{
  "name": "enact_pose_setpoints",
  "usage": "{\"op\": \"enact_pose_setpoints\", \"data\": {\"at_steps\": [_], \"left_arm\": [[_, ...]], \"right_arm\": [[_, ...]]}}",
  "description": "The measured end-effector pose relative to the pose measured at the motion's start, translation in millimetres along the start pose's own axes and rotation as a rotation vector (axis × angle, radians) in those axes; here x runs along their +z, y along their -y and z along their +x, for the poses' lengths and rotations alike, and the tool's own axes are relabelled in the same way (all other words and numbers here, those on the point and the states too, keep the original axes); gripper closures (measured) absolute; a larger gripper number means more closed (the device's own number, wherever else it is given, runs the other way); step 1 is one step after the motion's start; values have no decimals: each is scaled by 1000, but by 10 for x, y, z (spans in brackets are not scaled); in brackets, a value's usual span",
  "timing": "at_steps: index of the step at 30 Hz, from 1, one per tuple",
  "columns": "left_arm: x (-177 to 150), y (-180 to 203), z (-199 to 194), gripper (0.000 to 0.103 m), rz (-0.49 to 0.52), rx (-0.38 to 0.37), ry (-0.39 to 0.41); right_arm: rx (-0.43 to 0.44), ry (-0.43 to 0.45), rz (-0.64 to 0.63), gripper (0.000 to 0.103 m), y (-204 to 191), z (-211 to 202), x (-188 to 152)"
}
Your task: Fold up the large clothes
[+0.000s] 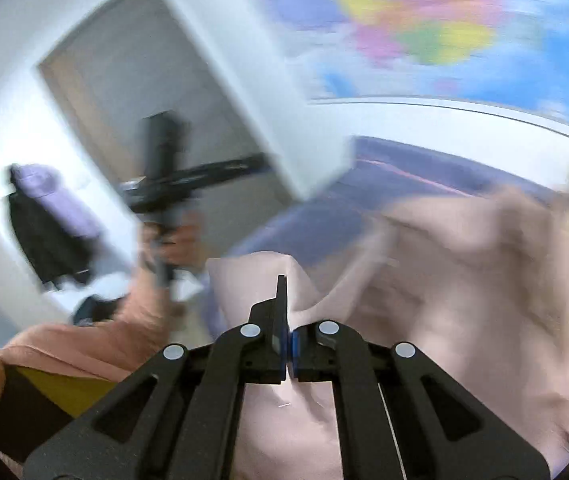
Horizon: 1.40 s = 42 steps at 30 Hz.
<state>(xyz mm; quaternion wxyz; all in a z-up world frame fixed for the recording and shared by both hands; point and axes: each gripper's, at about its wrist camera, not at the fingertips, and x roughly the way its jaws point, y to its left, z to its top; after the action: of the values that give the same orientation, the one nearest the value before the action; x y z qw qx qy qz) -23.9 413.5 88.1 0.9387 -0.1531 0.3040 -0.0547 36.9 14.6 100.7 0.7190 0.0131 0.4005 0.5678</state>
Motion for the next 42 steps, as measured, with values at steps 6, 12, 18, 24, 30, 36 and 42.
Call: {"op": "enact_pose_setpoints", "data": {"at_steps": [6,12,18,24,30,36,42], "left_arm": [[-439,262,732,51,119,21,-211],[-784,501,1352,47,230,72,-354],[-860,507,1566,42,266,134,-369],[-862,515,1654,42,259,148,-360],[-882,476,1722,53,239,179,-346],[-789,367,1705,76,173,188,-293],[-865,278,1713,61,146,197,-306]], "right_arm": [[-275,-154,202,56,868,23,-513],[-306,-4,282,17,1162,-297,-849],[-294,39,251,16,986,-582,-1415],[-324,48,249,30,858,-394,-1721],[-303,84,170,93,738,-460,-1435],[-578,63,45,86,669,-891,-871],[-714,-113,129,57,1234,-473,-1019]]}}
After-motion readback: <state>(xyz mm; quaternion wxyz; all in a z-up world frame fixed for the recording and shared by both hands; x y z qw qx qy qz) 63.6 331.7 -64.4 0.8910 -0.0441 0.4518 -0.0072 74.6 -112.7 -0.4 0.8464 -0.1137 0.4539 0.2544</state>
